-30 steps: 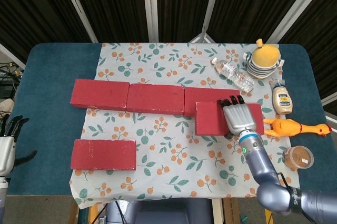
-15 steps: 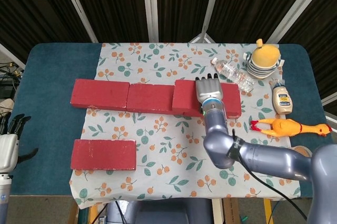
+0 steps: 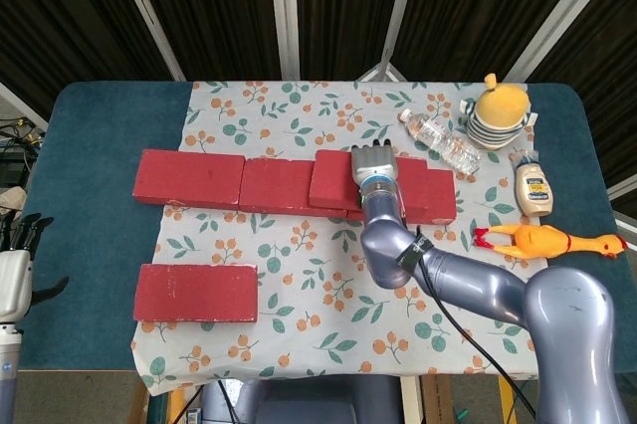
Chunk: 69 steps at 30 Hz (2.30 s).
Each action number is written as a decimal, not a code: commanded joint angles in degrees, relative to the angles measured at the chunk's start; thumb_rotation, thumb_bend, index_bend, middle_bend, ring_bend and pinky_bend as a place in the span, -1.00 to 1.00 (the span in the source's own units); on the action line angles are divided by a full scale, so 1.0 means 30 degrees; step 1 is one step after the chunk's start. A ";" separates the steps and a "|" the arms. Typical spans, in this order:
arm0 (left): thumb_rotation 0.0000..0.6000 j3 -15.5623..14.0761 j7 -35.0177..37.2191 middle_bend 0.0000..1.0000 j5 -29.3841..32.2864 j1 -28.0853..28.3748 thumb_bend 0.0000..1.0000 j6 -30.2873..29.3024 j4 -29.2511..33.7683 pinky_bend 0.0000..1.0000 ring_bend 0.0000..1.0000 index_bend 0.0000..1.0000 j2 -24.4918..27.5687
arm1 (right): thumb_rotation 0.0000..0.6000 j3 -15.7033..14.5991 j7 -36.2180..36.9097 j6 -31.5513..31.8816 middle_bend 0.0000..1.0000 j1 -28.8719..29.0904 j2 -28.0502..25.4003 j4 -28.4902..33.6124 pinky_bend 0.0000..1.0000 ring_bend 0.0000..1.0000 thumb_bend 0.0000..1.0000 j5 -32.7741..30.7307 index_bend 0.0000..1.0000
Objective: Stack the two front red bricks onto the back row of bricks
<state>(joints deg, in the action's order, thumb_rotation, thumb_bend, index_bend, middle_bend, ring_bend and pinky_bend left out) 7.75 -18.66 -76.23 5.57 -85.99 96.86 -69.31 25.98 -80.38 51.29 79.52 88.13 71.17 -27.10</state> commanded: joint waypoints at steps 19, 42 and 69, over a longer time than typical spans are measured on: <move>1.00 -0.0051 0.0003 -0.72 0.0075 0.0026 -1.00 -0.0165 -0.0098 -0.85 -0.97 -0.60 -0.0033 | 1.00 -0.0312 0.1749 -0.1233 -0.59 -0.0279 0.0668 -0.0291 -1.00 -1.00 -0.87 0.1906 -0.57; 1.00 -0.0057 -0.0340 -0.72 0.0193 -0.0007 -1.00 -0.0477 -0.0073 -0.85 -0.97 -0.60 -0.0139 | 1.00 -0.1072 0.2333 -0.2177 -0.59 -0.0099 0.0726 -0.0789 -1.00 -1.00 -0.87 0.2331 -0.57; 1.00 -0.0062 -0.0306 -0.72 0.0316 -0.0031 -1.00 -0.0564 -0.0088 -0.85 -0.97 -0.60 -0.0081 | 1.00 -0.1796 0.3326 -0.2012 -0.59 0.0209 0.1288 -0.1393 -1.00 -1.00 -0.87 0.3047 -0.57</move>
<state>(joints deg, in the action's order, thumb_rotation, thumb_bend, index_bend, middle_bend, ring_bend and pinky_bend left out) 7.56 -19.58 -75.28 5.48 -87.68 96.59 -69.56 20.60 -70.42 45.24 80.13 91.98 67.01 -17.97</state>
